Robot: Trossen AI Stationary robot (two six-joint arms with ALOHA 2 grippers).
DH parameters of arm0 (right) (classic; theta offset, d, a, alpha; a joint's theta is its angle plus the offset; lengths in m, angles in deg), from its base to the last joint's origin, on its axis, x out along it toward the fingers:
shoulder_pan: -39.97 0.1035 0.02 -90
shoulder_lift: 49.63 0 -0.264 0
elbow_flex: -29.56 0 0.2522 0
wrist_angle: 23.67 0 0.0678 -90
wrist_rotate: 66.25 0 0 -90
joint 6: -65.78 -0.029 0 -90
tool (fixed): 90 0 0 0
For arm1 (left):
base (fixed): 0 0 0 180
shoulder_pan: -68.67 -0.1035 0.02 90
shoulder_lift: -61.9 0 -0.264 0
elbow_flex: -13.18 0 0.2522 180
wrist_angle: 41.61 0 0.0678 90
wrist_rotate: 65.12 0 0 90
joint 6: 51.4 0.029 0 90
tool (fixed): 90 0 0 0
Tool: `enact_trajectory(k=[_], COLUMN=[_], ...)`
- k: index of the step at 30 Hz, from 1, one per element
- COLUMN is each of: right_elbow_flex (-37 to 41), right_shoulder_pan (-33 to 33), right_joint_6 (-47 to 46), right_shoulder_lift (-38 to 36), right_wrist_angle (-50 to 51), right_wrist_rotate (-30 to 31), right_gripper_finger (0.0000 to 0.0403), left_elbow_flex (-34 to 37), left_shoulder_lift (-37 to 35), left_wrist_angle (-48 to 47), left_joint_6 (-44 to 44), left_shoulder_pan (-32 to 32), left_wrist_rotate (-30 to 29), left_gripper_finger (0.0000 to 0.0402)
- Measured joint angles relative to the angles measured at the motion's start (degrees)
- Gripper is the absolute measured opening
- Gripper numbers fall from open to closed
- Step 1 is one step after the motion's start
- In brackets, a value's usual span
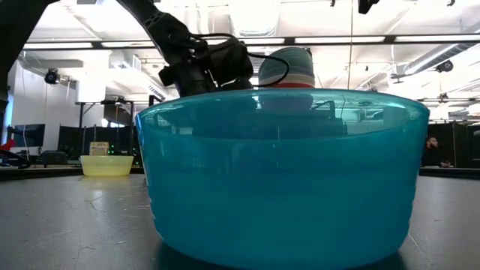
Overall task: Place and stack bowls onto a shelf
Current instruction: Put the pink bowl on the shelf
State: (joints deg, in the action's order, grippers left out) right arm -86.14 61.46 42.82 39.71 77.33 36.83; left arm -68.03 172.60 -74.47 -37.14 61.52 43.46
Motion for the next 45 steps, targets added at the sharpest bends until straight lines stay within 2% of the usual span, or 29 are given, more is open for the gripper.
enact_trajectory(k=[5, 16, 23, 26, 30, 37, 39, 45], right_elbow_flex=[0.0, 0.0, 0.0, 0.0, 0.0, 0.0, 0.0, 0.0], right_shoulder_pan=[0.0, 0.0, 0.0, 0.0, 0.0, 0.0, 0.0, 0.0], right_joint_6=[0.0, 0.2, 0.5, 0.5, 1.0, 1.2, 1.0, 0.9], right_shoulder_lift=[0.0, 0.0, 0.0, 0.0, 0.0, 0.0, 0.0, 0.0], right_wrist_angle=[-0.1, 0.0, 0.6, 0.7, 0.7, 0.7, 0.7, 0.4], right_wrist_rotate=[0.0, 0.0, 0.0, 0.0, 0.0, 0.0, 0.0, 0.4], right_gripper_finger=[0.0125, 0.0127, 0.0123, 0.0123, 0.0123, 0.0123, 0.0123, 0.0123], left_elbow_flex=[-0.7, -3.4, -4.2, -4.2, -4.1, -4.1, -4.1, -4.1], left_shoulder_lift=[-0.3, -4.6, -12.3, -16.3, -21.0, -26.1, -26.1, -24.1], left_wrist_angle=[-2.6, -10.7, -10.9, -12.2, -14.3, -14.4, -14.4, -13.7], left_joint_6=[-2.0, -1.7, -4.4, -4.4, -3.1, 4.1, 5.3, 7.2], left_shoulder_pan=[0.0, 2.9, 5.4, 6.3, 6.5, 2.9, 0.3, -8.5], left_wrist_rotate=[2.2, 4.7, 1.3, -2.7, -11.1, -24.9, -26.5, -26.6], left_gripper_finger=[0.0011, 0.0, 0.0, 0.0, 0.0, 0.0, 0.0, 0.0])
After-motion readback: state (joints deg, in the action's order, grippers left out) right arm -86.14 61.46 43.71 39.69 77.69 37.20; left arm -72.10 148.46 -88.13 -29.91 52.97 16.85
